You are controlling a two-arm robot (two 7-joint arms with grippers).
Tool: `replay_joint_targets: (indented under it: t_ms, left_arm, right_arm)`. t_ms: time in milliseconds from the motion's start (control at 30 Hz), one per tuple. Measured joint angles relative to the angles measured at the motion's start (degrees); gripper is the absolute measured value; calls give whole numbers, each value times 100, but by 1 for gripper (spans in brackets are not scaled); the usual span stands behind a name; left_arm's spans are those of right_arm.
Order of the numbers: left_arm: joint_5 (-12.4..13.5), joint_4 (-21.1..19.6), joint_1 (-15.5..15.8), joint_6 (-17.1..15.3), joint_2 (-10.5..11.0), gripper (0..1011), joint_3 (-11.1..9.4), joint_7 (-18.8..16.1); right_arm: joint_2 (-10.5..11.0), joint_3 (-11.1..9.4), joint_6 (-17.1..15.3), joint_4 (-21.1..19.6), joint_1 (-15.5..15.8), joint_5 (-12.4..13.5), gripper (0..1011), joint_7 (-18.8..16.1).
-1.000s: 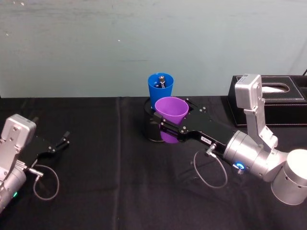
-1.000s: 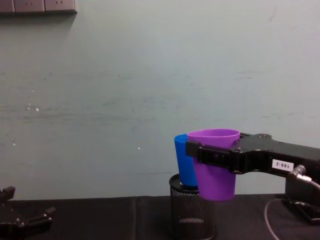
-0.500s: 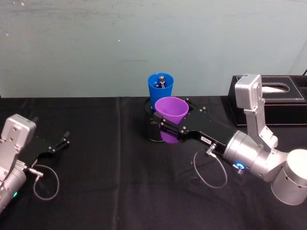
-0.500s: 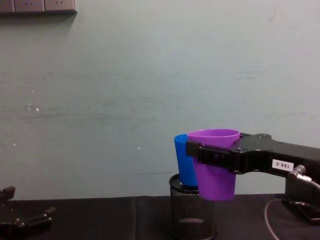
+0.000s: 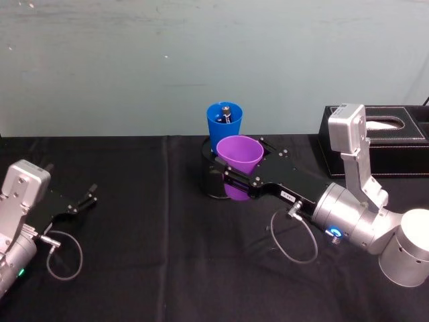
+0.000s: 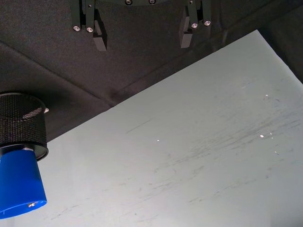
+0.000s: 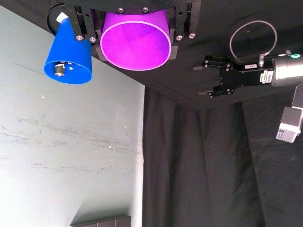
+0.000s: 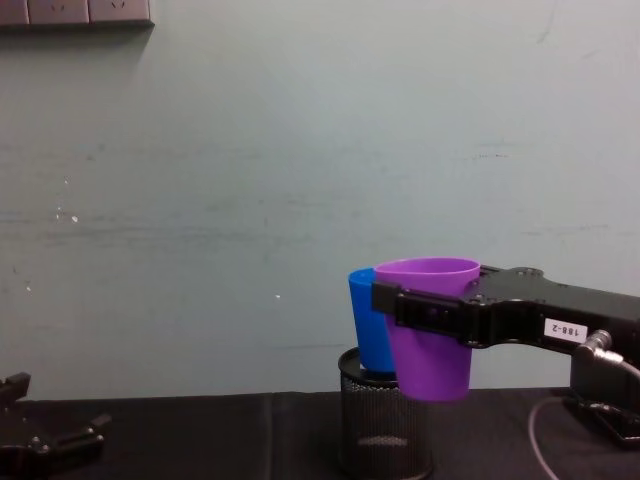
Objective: Pick up one cup with a gripper and tap it against the other cup.
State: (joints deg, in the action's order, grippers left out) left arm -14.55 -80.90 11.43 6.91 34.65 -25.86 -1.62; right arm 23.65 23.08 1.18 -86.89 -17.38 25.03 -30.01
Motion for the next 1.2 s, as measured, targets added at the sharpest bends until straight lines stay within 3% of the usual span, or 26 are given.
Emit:
replay_joint_targets:
  t_ms: [1200]
  left_arm:
    - [0, 0, 0, 0, 0, 1000, 0, 0]
  right_arm:
    - [0, 0, 0, 0, 0, 0, 746, 0]
